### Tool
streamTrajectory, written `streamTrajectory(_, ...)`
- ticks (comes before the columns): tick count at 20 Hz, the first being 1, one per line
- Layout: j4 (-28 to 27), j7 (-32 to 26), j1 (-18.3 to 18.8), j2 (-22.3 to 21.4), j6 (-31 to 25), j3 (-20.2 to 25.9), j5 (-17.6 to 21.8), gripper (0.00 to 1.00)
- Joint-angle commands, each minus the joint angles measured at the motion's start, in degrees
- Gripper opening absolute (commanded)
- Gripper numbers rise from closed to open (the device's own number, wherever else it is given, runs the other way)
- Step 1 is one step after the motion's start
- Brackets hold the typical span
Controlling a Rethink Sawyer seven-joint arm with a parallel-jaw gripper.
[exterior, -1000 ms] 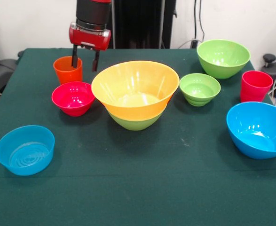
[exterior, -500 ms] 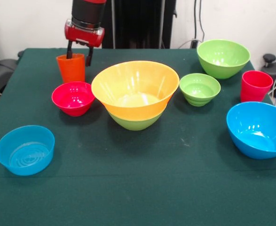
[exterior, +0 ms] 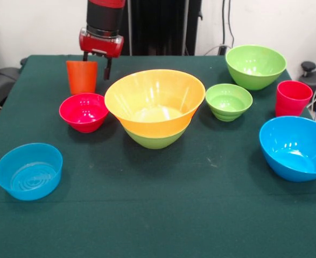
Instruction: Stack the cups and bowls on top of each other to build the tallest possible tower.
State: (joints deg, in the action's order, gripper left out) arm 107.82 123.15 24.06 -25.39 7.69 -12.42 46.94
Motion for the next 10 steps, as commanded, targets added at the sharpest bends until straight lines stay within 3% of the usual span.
streamTrajectory(1,-3.2,3.9,-2.3,3.5,5.5,1.8,-0.6,1.0)
streamTrajectory(10,-3.7,3.1,-2.2,3.0,4.5,1.6,-0.2,1.0)
